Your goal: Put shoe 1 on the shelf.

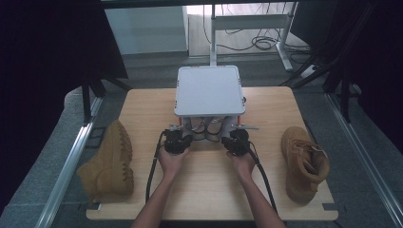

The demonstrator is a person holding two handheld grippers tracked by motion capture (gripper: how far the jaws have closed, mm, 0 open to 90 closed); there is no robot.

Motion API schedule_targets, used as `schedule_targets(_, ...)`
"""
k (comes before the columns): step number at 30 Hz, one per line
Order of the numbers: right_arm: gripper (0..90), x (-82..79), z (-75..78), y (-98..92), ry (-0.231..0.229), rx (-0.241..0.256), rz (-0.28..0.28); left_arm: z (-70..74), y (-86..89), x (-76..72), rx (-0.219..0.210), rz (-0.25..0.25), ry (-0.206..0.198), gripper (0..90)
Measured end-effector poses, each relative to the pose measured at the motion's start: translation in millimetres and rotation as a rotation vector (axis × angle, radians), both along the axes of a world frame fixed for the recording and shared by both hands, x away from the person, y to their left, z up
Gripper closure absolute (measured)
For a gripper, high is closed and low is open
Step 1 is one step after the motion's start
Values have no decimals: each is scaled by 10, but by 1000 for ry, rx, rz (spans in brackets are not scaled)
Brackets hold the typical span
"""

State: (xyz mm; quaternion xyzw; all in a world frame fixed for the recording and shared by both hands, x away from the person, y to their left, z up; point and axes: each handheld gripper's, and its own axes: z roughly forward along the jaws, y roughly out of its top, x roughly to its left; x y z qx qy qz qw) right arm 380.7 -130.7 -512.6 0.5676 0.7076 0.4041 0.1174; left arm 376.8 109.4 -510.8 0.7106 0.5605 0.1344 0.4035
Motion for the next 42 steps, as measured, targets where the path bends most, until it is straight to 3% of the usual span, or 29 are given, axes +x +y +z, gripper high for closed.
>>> schedule_targets(6,882,-127,56,-166,-18,-8,16,-21,133,-172,-15,-7,-3,856)
schedule_targets(11,873,-347,64,-326,-38,-23,64,22,178,-434,12,-52,-54,854)
schedule_targets(17,832,-542,55,-433,-49,-34,107,28,218,-610,14,-92,-47,795)
schedule_targets(20,754,-677,36,-449,-60,-40,134,8,219,-693,29,-123,-26,667)
schedule_targets(23,717,-737,28,-452,-56,-30,156,-28,219,-770,36,-163,-1,637)
schedule_targets(28,578,-925,-2,-465,-62,-26,204,-60,275,-908,32,-217,29,563)
schedule_targets(33,497,-1029,-40,-470,-52,-31,238,-66,316,-977,52,-246,43,504)
schedule_targets(38,435,-1083,-79,-480,-48,-2,248,-42,351,-1021,59,-250,32,449)
schedule_targets(42,418,-1087,-79,-491,-48,10,242,60,392,-1092,81,-255,-19,422)
